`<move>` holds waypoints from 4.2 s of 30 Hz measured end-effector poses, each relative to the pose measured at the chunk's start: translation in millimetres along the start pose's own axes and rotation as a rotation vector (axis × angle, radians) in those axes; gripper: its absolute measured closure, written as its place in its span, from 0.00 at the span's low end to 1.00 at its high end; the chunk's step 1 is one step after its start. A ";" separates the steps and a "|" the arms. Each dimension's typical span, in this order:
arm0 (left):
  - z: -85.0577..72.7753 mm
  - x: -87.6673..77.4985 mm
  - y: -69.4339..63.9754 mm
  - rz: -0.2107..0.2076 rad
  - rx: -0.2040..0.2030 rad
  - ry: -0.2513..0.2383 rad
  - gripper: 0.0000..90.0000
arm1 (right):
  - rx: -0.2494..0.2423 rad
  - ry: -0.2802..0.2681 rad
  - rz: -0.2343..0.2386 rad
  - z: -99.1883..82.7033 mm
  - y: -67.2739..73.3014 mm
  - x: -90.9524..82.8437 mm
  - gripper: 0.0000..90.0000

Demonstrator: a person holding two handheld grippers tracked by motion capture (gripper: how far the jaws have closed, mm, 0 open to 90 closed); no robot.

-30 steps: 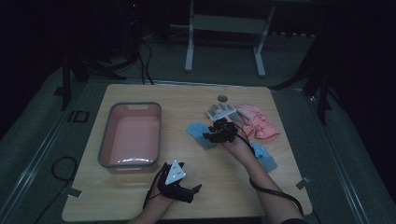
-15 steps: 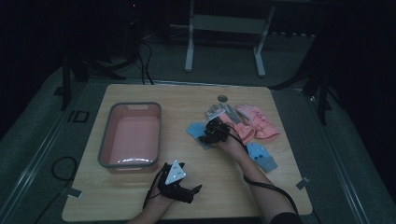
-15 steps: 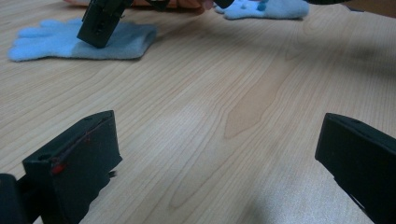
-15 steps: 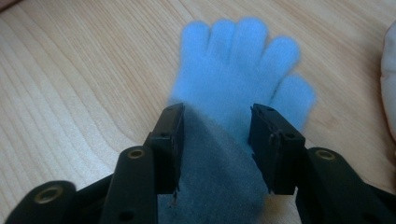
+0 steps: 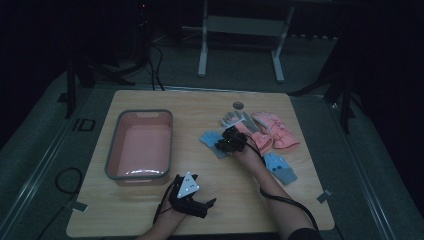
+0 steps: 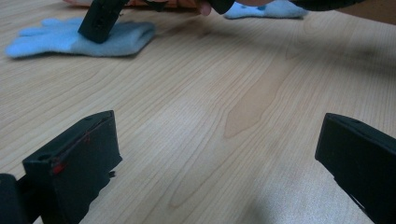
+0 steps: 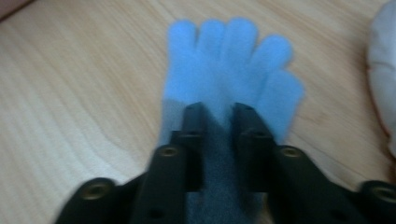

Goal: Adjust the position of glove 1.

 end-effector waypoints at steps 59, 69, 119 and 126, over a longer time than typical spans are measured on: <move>0.0 -0.1 0.1 0.006 0.003 -0.001 0.00 | 0.227 -0.070 -0.227 -51.2 104.1 -74.8 0.67; 0.1 0.0 0.4 0.010 -0.001 -0.003 0.00 | 0.063 -0.121 -0.194 -71.2 53.8 -123.1 0.71; 0.3 -0.3 0.9 0.016 -0.004 -0.008 0.00 | 0.622 -0.119 -0.471 -147.4 28.7 -185.5 0.96; 0.4 -0.5 0.9 0.016 -0.004 -0.009 0.00 | 0.696 -0.098 -0.521 -162.9 34.8 -173.5 0.96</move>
Point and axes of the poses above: each handheld gripper's, and its own axes: x roughly forward along the jaws, z roughly out of its top, y roughly to its left, the point moved 7 cm from there along x, roughly forward along the jaws, and after that the axes turned 12 degrees about -x, right-handed, at the moved point
